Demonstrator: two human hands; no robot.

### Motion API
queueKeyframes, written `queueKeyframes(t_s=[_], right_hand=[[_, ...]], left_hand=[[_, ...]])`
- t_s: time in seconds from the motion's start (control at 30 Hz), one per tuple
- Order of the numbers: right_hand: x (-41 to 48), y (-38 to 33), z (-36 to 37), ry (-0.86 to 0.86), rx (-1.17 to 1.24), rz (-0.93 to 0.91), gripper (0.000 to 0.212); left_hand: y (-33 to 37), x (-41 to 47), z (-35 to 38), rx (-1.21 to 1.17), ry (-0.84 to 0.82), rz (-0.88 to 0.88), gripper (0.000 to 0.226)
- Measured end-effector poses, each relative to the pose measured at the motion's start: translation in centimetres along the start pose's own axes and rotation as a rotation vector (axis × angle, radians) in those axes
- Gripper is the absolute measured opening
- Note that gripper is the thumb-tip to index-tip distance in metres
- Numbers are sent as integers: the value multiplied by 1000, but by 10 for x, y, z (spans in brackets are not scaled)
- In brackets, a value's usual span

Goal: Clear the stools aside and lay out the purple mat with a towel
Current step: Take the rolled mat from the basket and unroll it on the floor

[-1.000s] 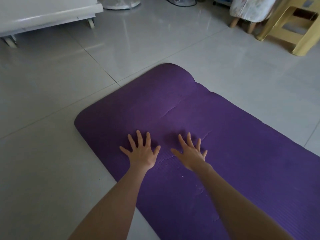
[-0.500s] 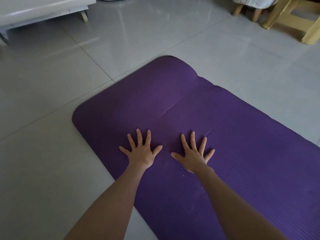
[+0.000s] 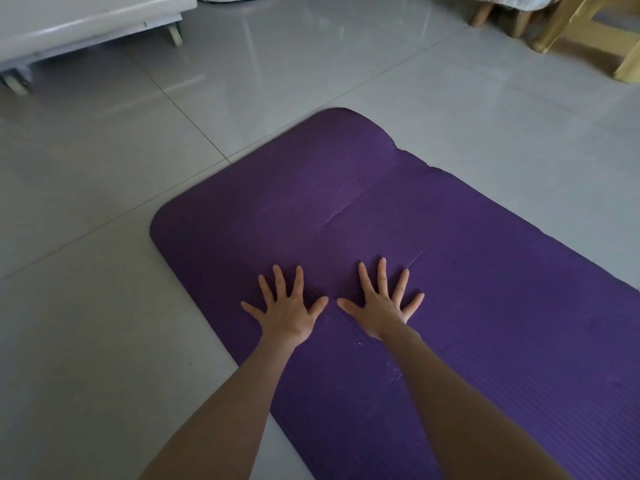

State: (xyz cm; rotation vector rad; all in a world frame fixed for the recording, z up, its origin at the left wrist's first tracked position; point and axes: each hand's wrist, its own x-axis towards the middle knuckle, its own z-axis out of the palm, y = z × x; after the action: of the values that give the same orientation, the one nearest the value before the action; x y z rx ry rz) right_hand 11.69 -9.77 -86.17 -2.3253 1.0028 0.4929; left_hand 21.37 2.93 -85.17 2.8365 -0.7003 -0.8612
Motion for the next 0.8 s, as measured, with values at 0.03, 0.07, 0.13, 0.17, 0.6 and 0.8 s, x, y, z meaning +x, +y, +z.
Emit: queueKeyframes(t_s=[0.03, 0.07, 0.13, 0.17, 0.6, 0.8], right_hand=[[-2, 2, -2, -2, 5, -14, 89], [-5, 6, -4, -1, -2, -17, 93], [-13, 18, -5, 4, -38, 29, 106], [-17, 24, -5, 14, -50, 62, 110], [-21, 31, -5, 7, -50, 116, 112], [-15, 29, -9, 7, -26, 142, 112]], left_hand=[[3, -8, 7, -8, 2, -11, 83], [6, -13, 14, -5, 4, -15, 86], [6, -16, 20, 4, 2, -17, 89], [5, -14, 19, 5, -3, -16, 89], [3, -7, 19, 4, -38, -14, 88], [4, 3, 14, 15, -33, 19, 89]])
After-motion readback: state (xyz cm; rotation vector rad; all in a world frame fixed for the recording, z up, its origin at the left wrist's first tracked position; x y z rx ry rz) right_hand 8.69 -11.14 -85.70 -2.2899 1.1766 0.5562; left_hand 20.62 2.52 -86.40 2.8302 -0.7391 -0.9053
